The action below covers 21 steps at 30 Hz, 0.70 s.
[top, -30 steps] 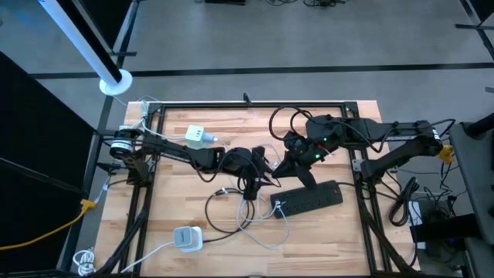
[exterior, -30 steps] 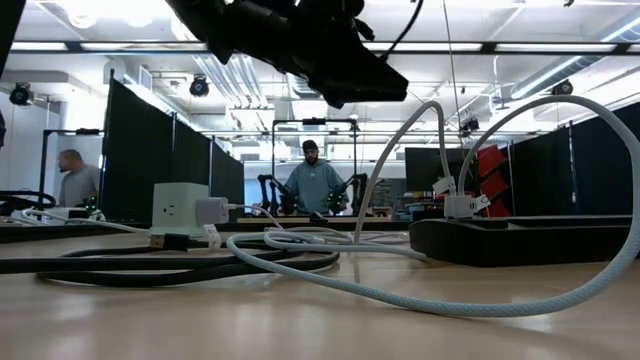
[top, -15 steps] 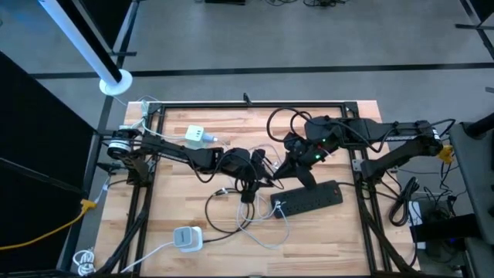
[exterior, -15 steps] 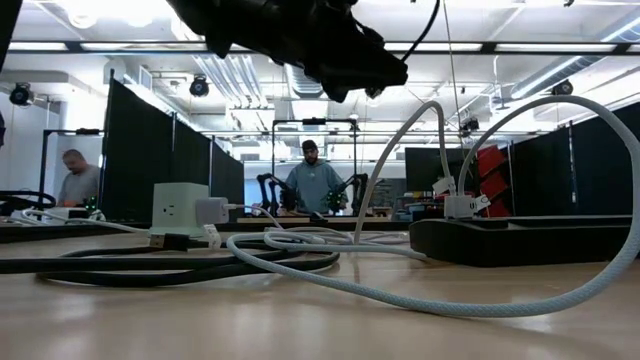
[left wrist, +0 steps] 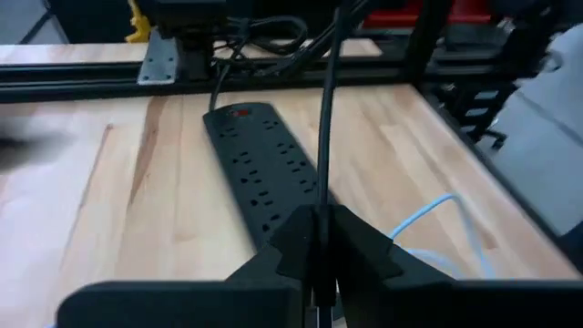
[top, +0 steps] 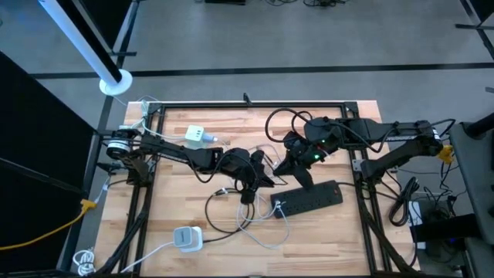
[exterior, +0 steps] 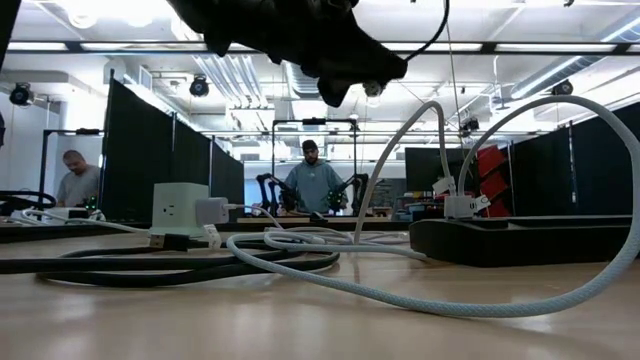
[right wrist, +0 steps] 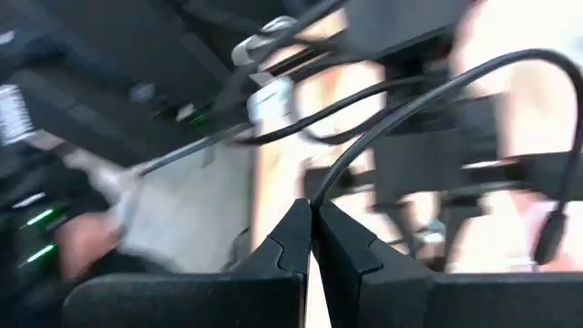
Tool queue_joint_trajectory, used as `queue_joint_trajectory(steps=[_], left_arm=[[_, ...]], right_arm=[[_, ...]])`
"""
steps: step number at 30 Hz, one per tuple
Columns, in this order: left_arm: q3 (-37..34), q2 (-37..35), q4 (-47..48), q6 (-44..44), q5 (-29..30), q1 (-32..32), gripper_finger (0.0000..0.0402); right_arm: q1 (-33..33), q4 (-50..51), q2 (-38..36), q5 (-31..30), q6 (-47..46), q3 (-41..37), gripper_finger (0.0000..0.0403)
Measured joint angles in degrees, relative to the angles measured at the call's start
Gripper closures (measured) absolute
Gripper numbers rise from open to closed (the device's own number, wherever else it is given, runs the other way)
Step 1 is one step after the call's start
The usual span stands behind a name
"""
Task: Insert USB
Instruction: Insert the black USB cable into the black outlet extension
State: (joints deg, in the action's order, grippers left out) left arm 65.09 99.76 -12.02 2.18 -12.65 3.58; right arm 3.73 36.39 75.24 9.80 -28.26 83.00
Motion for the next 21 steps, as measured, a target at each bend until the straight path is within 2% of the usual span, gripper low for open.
queue_joint_trajectory(steps=[3,9,15,21], left_arm=[[1.73,-0.66,-0.33,1.29,-4.62,0.08,0.0382],[5.19,-3.21,-1.20,4.95,-12.12,0.36,0.0382],[4.32,-10.53,-2.51,8.92,-11.76,-0.02,0.0382],[0.94,-15.09,-4.07,14.99,-5.63,-2.61,0.0382]], right_arm=[[-0.91,-0.80,-0.09,-6.32,2.02,0.00,0.0375],[-5.82,-1.40,-1.57,-7.11,4.93,0.00,0.0299],[-7.15,0.88,-5.88,-7.17,5.52,0.02,0.0207],[-6.80,4.55,-8.27,-8.34,5.08,0.02,0.0144]])
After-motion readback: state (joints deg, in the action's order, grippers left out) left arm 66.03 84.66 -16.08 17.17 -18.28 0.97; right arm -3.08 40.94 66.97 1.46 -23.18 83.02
